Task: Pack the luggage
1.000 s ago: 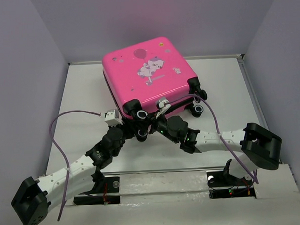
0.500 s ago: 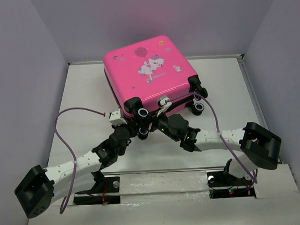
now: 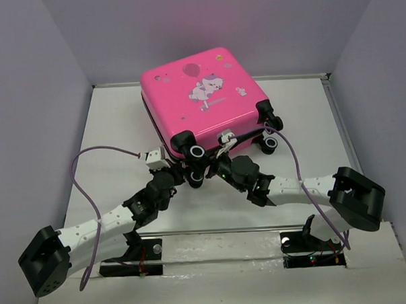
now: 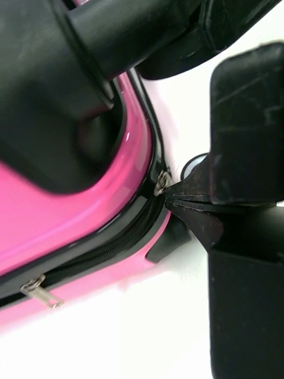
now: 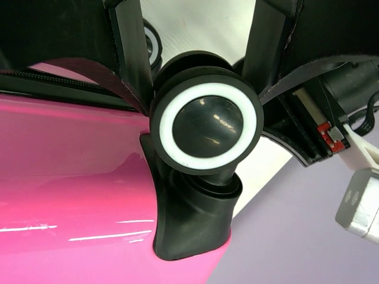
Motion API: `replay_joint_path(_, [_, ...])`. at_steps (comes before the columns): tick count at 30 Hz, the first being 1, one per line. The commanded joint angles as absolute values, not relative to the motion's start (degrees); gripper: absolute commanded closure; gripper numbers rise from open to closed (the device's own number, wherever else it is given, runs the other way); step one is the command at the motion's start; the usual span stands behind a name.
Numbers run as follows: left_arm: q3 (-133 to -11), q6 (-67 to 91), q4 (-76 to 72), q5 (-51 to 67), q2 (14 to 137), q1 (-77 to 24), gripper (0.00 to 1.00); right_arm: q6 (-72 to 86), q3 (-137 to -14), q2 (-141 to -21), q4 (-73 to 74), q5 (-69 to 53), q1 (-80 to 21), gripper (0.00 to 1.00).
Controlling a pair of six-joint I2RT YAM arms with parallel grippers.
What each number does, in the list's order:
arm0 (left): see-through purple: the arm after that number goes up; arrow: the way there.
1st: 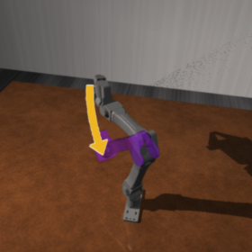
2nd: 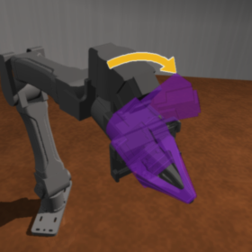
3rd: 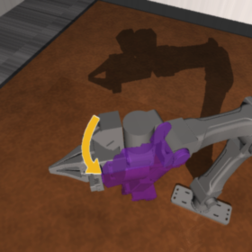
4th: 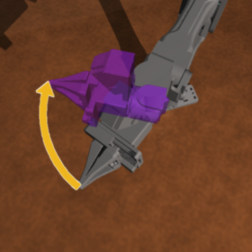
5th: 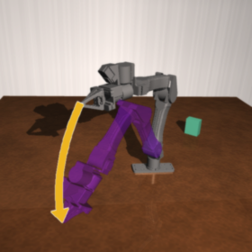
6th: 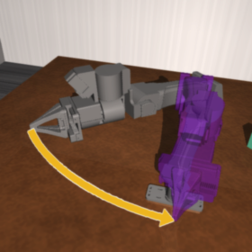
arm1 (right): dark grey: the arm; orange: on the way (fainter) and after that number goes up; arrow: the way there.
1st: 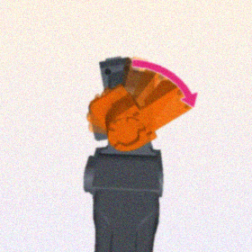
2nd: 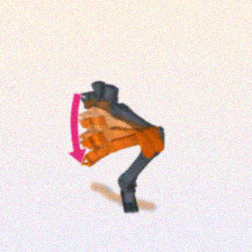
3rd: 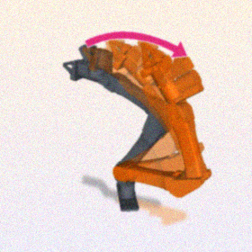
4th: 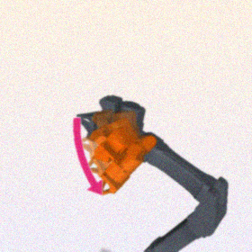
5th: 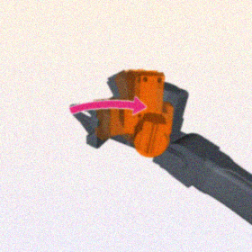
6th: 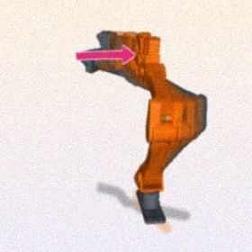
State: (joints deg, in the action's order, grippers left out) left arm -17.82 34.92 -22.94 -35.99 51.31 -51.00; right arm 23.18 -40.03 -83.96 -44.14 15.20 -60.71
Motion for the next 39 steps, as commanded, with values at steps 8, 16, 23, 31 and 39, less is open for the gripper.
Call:
replay_joint_path(8, [-20.6,31.5,-26.5,-33.3,53.9,-50.7,0.54,23.6,-40.8,-79.7,-52.4,15.4,-61.2,0.93])
replay_joint_path(16, [-17.9,27.8,-31.8,-28.4,53.1,-51.5,0.63,23.1,-41.7,-80.6,-51.2,15.4,-61.2,0.93])
replay_joint_path(23, [-22.0,27.3,-29.5,-31.5,56.9,-51.5,0.40,23.4,-42.8,-81.1,-50.9,14.4,-61.2,0.93])
replay_joint_path(31, [-23.5,30.8,-31.9,-37.2,62.8,-52.5,0.48,22.9,-43.2,-82.1,-50.6,14.1,-61.7,0.93])
replay_joint_path(39, [-23.6,33.7,-34.8,-43.4,63.0,-54.1,0.66,21.5,-43.7,-83.4,-51.4,14.6,-64.5,0.93])
